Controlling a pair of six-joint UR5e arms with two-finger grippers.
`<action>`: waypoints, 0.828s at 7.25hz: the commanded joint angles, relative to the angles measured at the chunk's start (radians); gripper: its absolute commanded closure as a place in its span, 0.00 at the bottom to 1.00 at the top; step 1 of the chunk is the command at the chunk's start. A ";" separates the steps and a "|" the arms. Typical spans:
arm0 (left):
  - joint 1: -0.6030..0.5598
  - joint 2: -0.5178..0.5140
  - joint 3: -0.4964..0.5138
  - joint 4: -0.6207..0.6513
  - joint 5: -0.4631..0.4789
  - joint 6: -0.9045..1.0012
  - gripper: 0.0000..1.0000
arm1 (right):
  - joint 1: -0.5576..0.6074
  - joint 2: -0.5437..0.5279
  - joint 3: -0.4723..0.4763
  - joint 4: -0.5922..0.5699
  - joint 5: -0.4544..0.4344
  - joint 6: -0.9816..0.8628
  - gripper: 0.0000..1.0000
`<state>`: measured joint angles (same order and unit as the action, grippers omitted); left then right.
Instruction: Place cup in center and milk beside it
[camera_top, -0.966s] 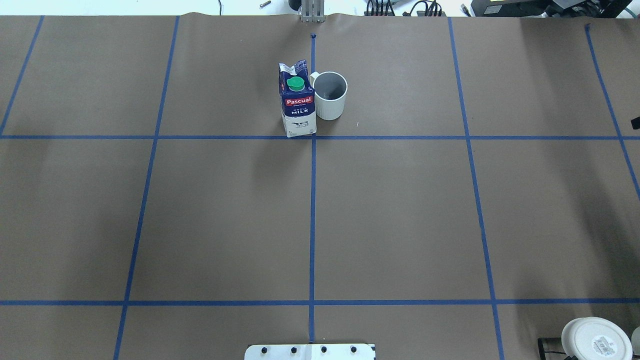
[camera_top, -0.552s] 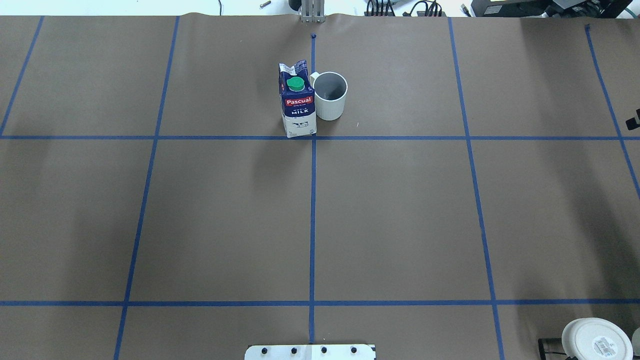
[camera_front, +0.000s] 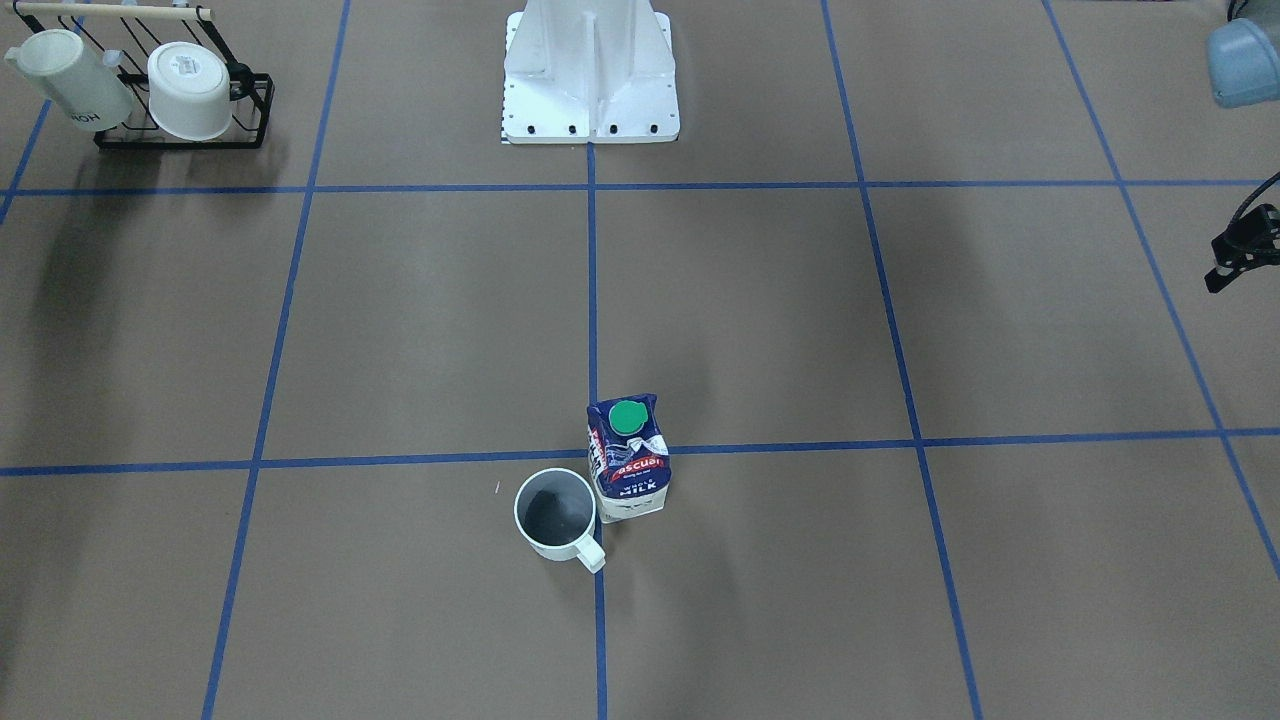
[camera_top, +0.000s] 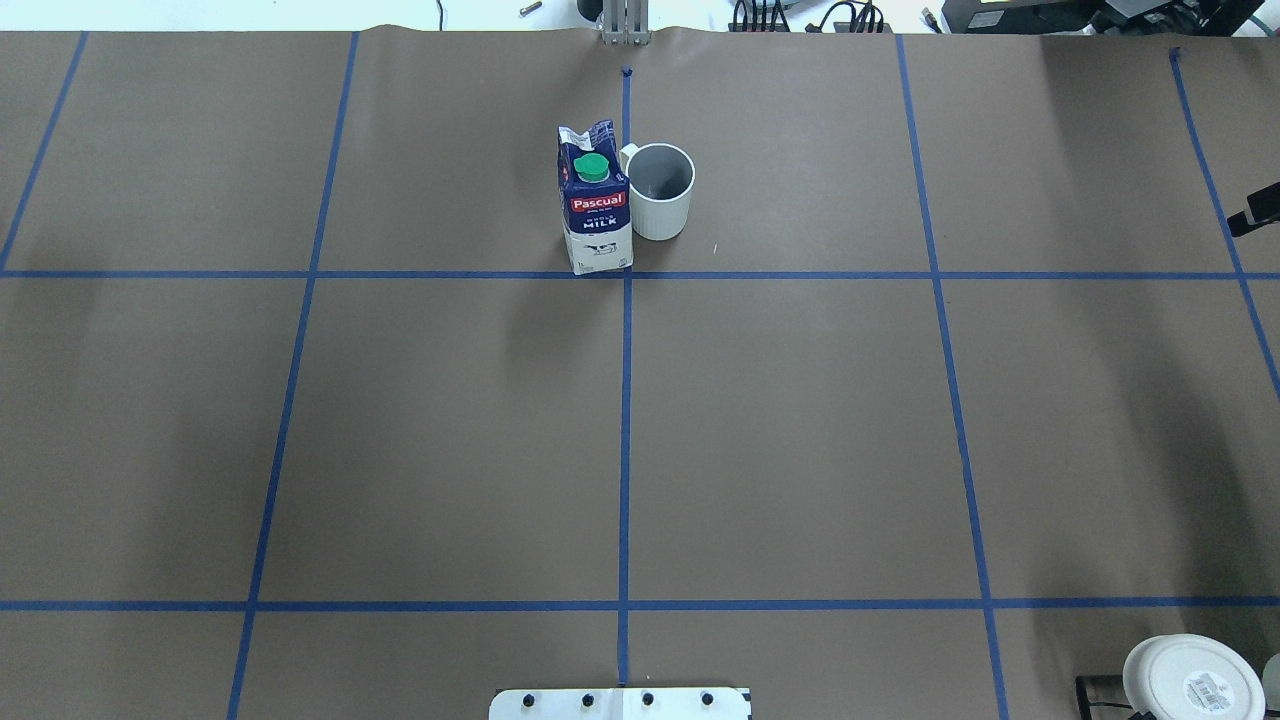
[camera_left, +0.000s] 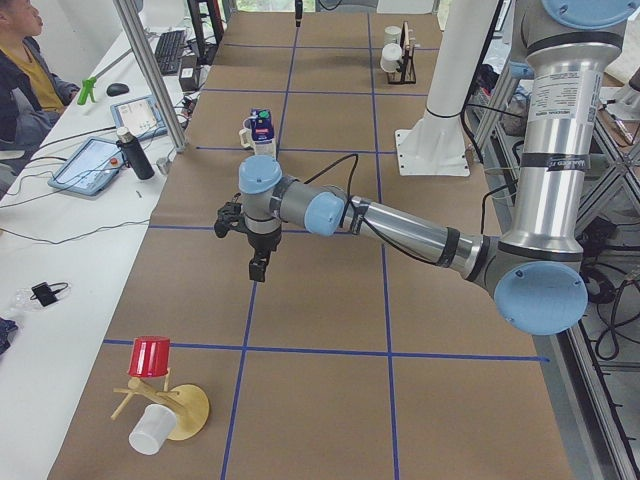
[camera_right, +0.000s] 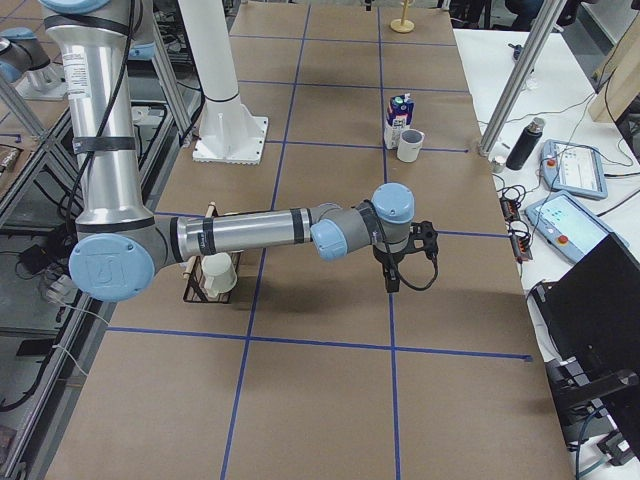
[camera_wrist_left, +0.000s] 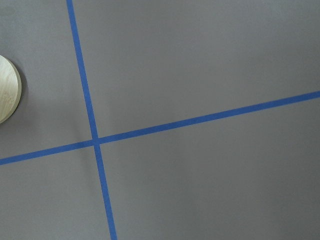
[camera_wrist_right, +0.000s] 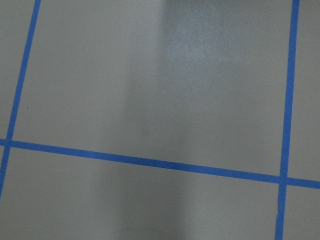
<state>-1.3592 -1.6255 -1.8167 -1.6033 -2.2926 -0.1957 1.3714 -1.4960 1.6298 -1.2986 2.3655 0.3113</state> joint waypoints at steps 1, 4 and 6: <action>0.000 -0.016 -0.013 -0.023 -0.005 -0.022 0.02 | -0.003 0.028 0.008 -0.007 0.004 0.003 0.00; -0.006 0.025 -0.094 -0.021 -0.083 -0.042 0.02 | -0.003 0.045 -0.010 -0.005 0.001 0.003 0.00; 0.002 -0.057 -0.009 -0.047 -0.085 -0.099 0.02 | -0.020 0.053 -0.021 -0.005 0.001 0.002 0.00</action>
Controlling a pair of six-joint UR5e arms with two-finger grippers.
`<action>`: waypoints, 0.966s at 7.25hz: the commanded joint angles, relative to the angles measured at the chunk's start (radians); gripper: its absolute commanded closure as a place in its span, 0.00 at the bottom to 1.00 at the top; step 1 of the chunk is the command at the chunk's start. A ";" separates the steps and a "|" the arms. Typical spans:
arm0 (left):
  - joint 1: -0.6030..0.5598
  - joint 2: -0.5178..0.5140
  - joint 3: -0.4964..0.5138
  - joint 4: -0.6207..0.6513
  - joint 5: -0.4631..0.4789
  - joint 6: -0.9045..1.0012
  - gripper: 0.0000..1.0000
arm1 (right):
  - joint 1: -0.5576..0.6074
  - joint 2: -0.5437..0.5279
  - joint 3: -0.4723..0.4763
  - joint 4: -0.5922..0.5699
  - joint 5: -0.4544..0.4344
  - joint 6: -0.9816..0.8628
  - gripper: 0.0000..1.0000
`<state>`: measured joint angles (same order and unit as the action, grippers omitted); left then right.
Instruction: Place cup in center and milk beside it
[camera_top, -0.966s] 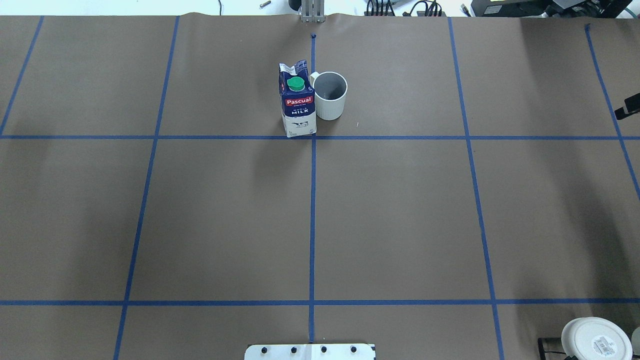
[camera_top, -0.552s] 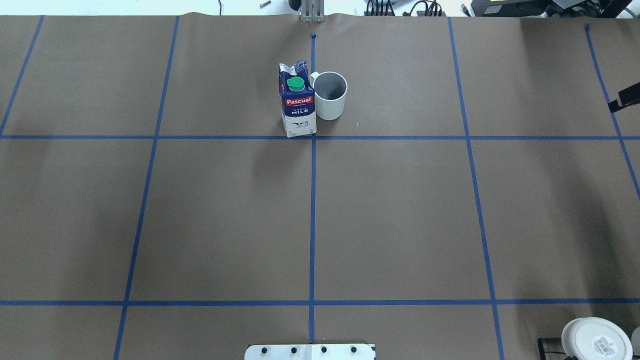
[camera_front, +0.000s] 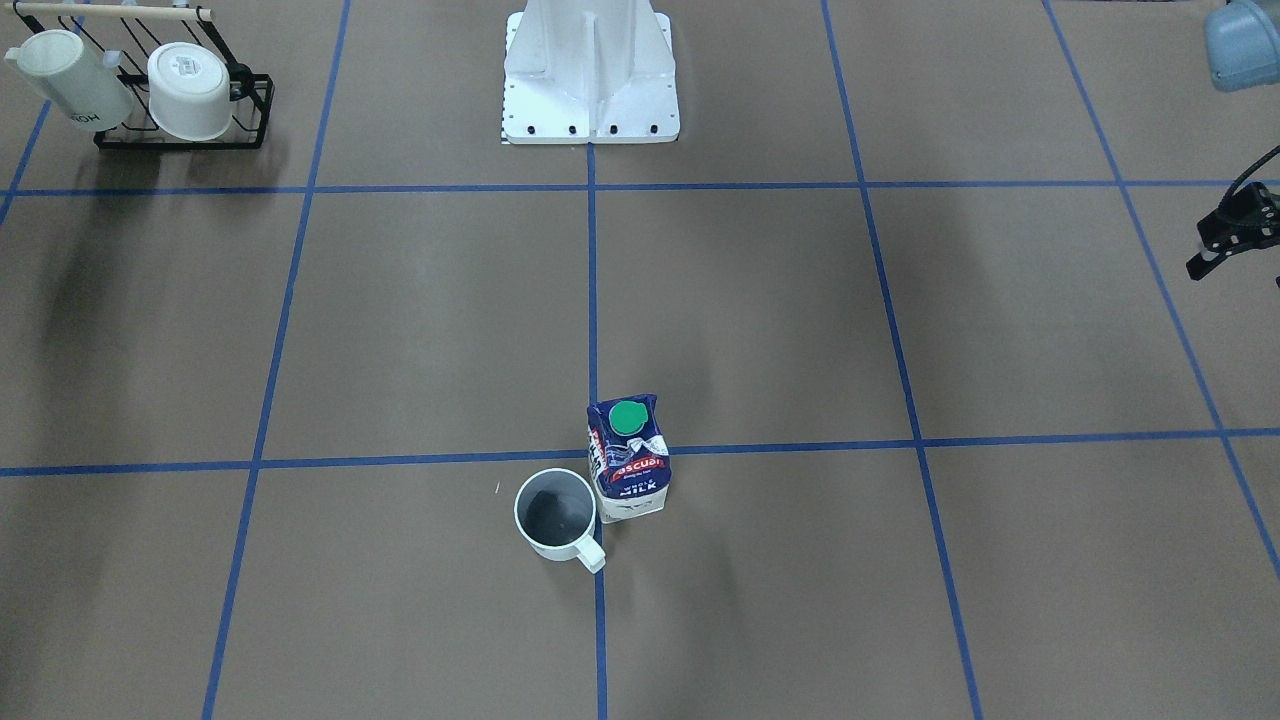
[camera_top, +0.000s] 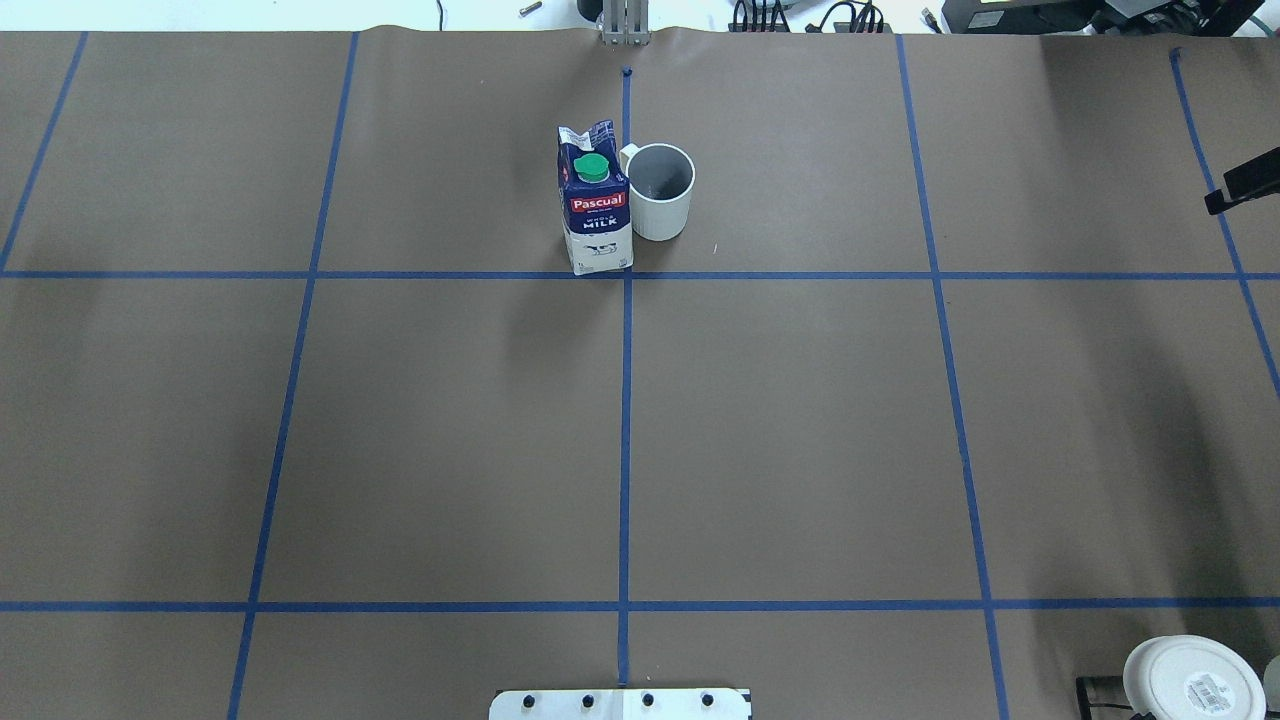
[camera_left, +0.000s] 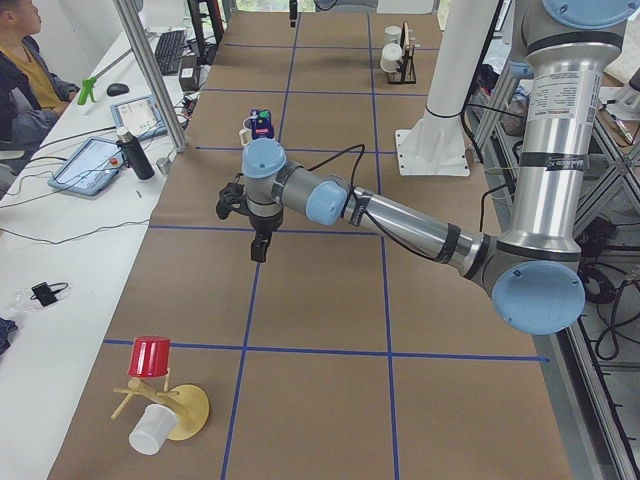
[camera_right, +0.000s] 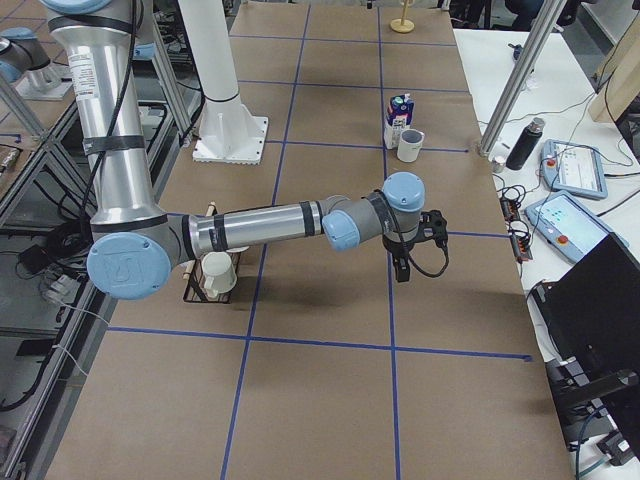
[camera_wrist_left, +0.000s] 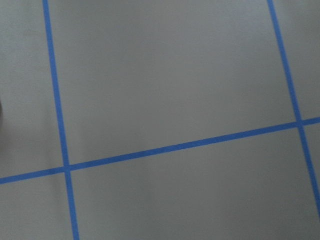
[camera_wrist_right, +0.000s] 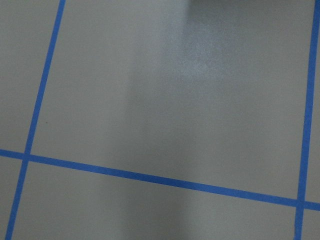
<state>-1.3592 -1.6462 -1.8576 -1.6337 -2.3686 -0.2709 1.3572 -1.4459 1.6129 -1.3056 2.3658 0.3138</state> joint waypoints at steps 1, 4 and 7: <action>0.002 -0.034 0.035 -0.020 -0.006 -0.019 0.02 | -0.024 0.013 -0.020 0.005 -0.009 -0.002 0.00; 0.014 -0.101 0.096 -0.023 -0.008 -0.027 0.02 | -0.047 0.226 -0.171 -0.006 -0.008 -0.001 0.00; 0.031 -0.158 0.159 -0.023 -0.008 -0.022 0.02 | -0.084 0.376 -0.376 0.026 -0.055 -0.001 0.00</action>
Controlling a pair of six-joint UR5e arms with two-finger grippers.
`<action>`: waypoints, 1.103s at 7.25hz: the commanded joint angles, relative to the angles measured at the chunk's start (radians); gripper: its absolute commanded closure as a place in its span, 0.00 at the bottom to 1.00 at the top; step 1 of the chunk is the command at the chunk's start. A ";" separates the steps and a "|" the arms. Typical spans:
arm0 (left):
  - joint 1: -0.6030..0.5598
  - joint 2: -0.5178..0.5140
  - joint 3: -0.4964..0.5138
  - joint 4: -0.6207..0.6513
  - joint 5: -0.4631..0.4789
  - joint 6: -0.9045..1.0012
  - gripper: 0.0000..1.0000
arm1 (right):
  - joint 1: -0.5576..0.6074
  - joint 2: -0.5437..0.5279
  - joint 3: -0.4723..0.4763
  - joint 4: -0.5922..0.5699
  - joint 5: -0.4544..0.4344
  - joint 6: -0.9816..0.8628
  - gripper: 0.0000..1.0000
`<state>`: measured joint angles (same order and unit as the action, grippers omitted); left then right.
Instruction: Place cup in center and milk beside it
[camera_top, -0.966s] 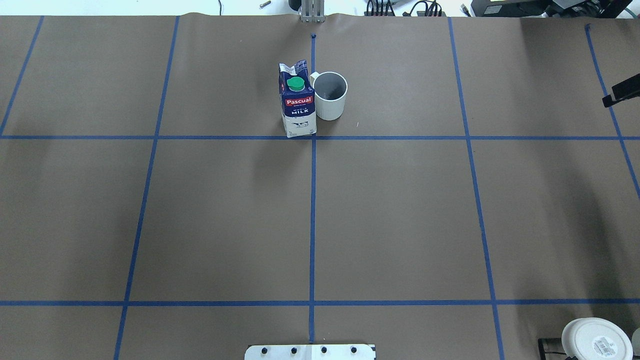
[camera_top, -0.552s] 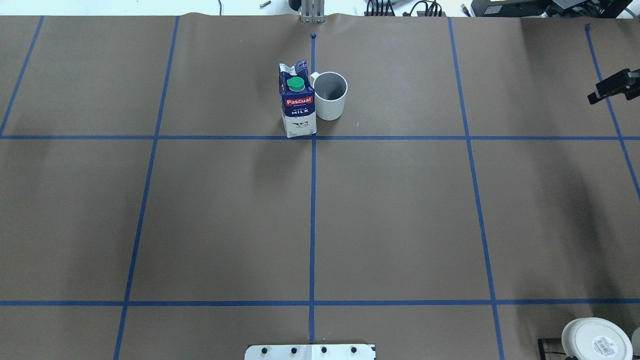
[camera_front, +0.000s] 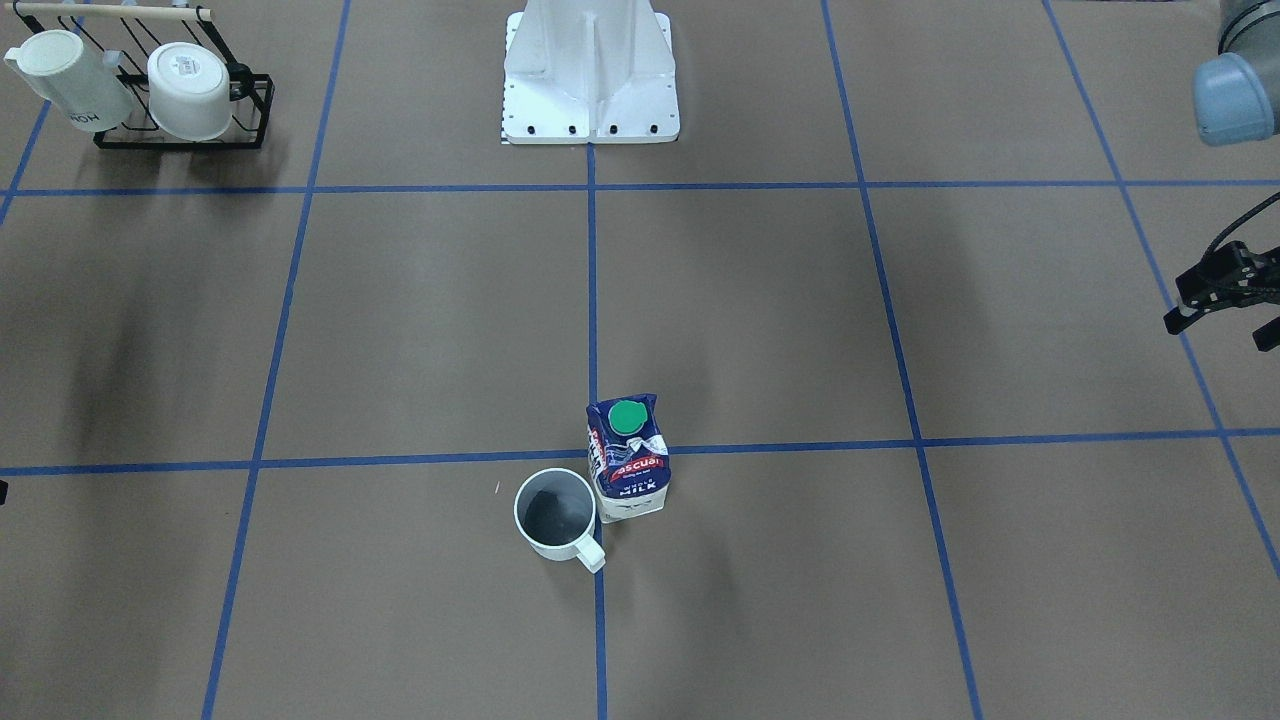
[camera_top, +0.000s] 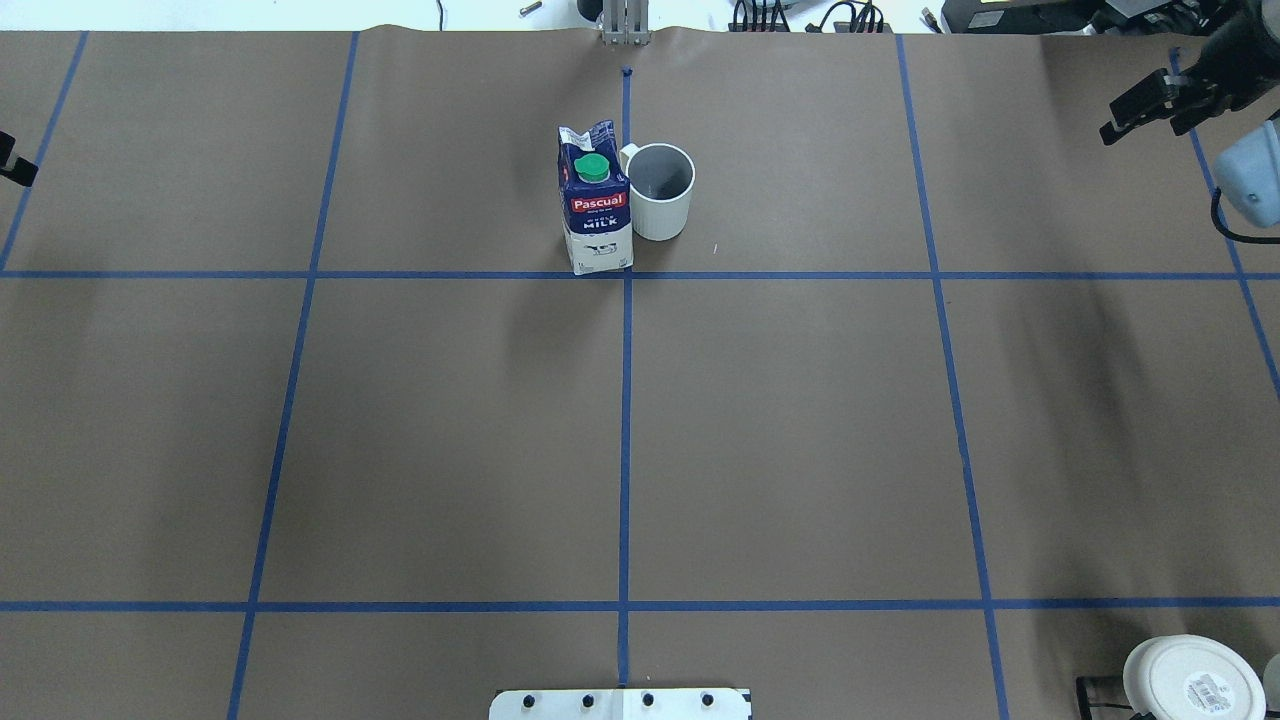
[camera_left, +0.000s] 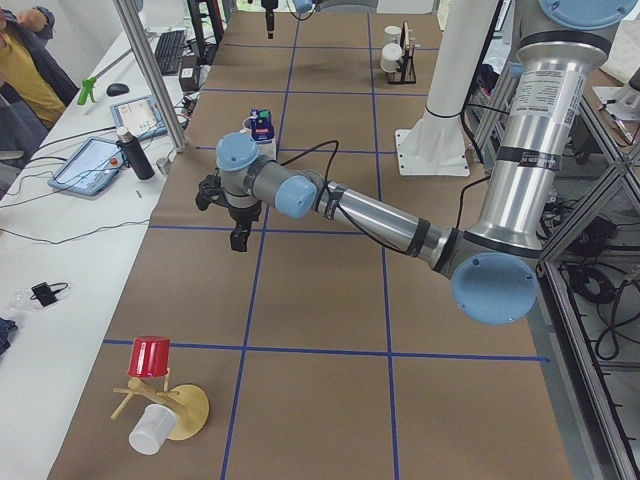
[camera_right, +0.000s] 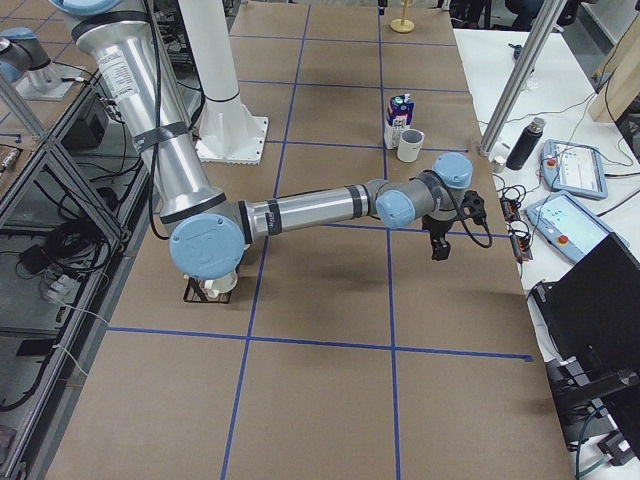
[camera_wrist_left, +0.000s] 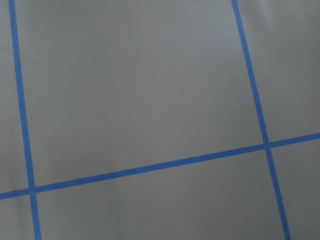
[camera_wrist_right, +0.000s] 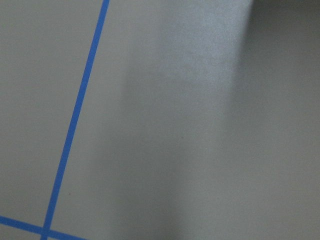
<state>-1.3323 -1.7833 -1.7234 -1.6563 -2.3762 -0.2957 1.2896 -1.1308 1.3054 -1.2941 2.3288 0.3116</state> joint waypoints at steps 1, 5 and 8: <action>0.005 -0.068 0.068 0.000 0.000 -0.002 0.02 | -0.018 0.062 -0.071 0.013 -0.020 0.001 0.00; 0.004 -0.074 0.077 0.001 0.000 -0.002 0.02 | -0.015 0.065 -0.089 0.015 -0.019 0.001 0.00; 0.004 0.016 -0.004 0.000 -0.006 -0.003 0.02 | -0.003 -0.105 0.081 0.029 -0.009 0.001 0.00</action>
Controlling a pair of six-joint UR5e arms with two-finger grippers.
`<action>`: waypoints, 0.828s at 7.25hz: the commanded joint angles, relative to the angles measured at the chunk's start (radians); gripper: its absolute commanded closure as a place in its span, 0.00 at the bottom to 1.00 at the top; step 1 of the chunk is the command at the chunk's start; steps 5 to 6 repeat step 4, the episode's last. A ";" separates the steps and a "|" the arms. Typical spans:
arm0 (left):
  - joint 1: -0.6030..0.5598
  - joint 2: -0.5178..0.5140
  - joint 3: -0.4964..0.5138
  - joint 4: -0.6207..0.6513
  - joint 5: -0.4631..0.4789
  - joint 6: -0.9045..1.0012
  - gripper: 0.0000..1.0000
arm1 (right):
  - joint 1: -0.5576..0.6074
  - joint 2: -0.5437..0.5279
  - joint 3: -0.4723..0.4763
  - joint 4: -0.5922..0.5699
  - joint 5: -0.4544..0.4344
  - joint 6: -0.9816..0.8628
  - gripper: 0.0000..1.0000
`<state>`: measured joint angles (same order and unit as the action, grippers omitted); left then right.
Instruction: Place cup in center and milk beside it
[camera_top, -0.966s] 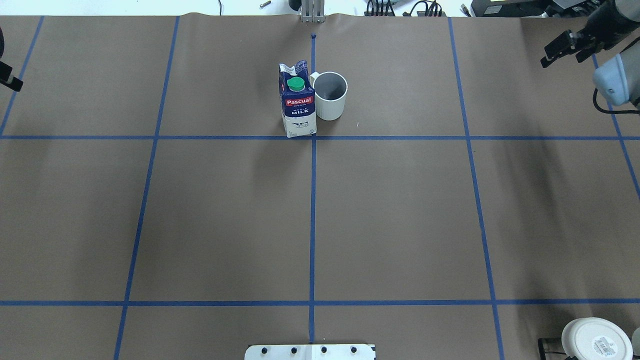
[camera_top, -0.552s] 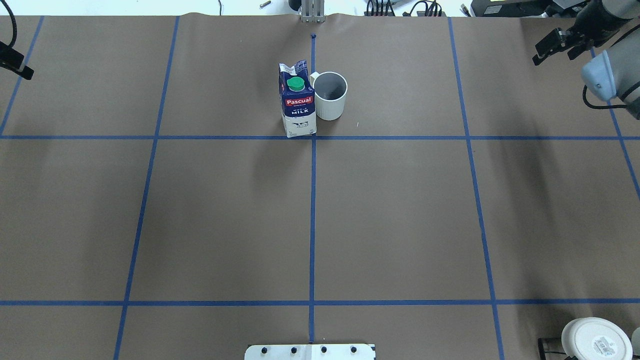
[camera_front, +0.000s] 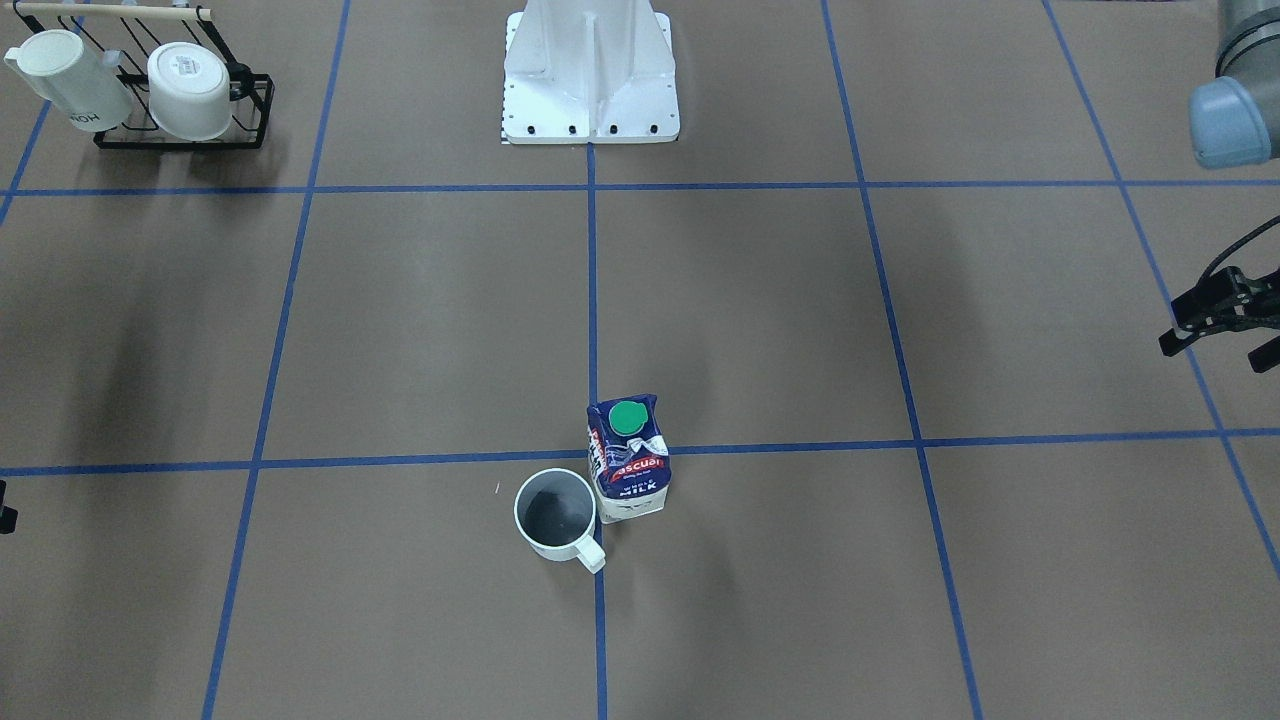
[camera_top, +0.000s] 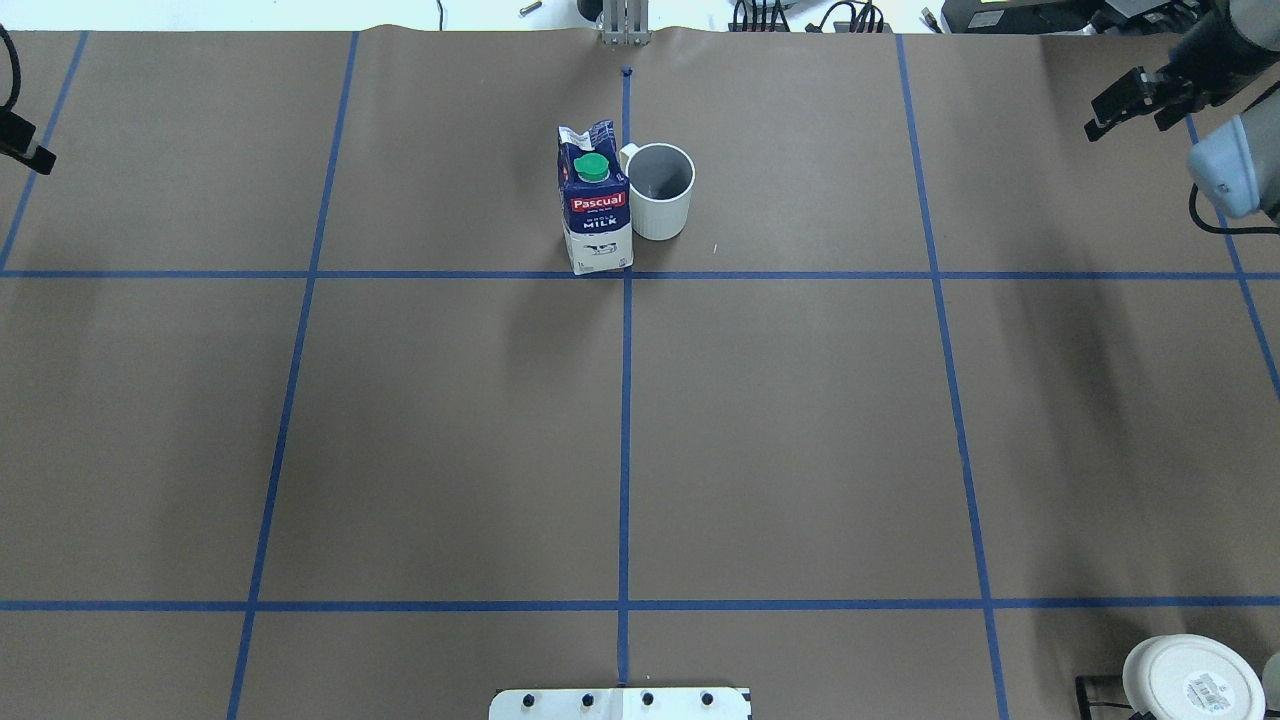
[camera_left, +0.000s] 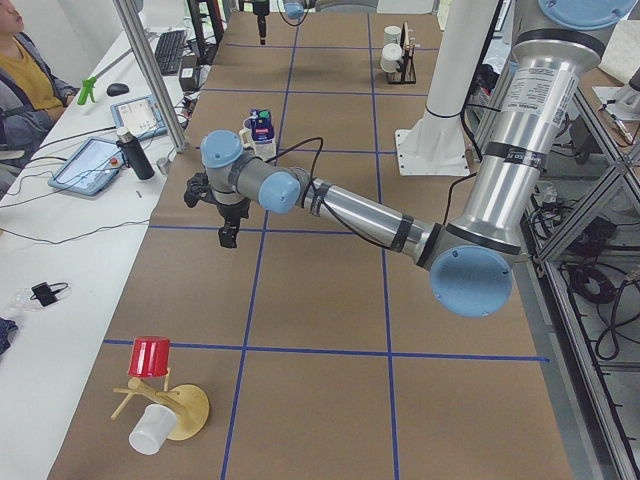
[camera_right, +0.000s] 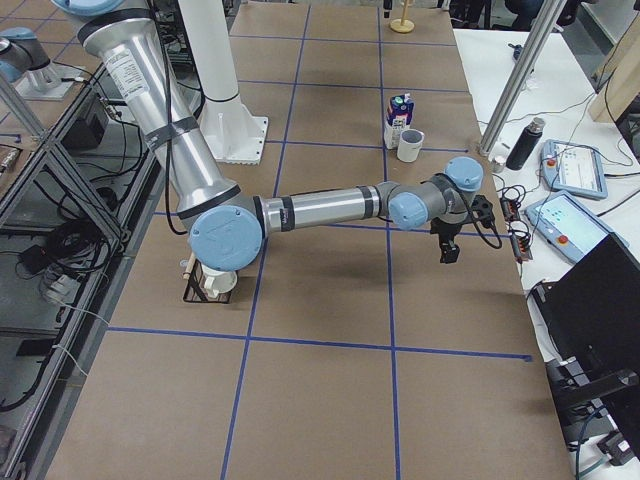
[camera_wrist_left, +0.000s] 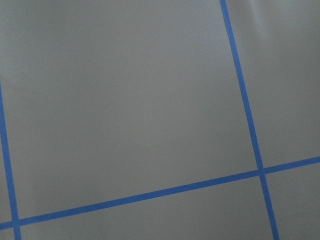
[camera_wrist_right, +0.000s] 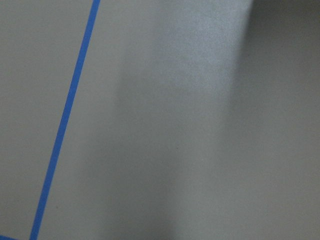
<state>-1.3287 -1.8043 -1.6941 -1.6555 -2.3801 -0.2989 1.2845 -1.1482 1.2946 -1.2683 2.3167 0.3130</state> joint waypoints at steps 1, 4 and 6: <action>-0.001 0.039 -0.044 0.002 -0.004 -0.002 0.02 | 0.002 -0.154 0.157 0.001 0.003 0.000 0.00; -0.001 0.079 -0.088 0.000 -0.005 0.006 0.02 | 0.004 -0.309 0.305 0.001 0.044 0.001 0.00; -0.001 0.079 -0.088 0.000 -0.005 0.006 0.02 | 0.004 -0.309 0.305 0.001 0.044 0.001 0.00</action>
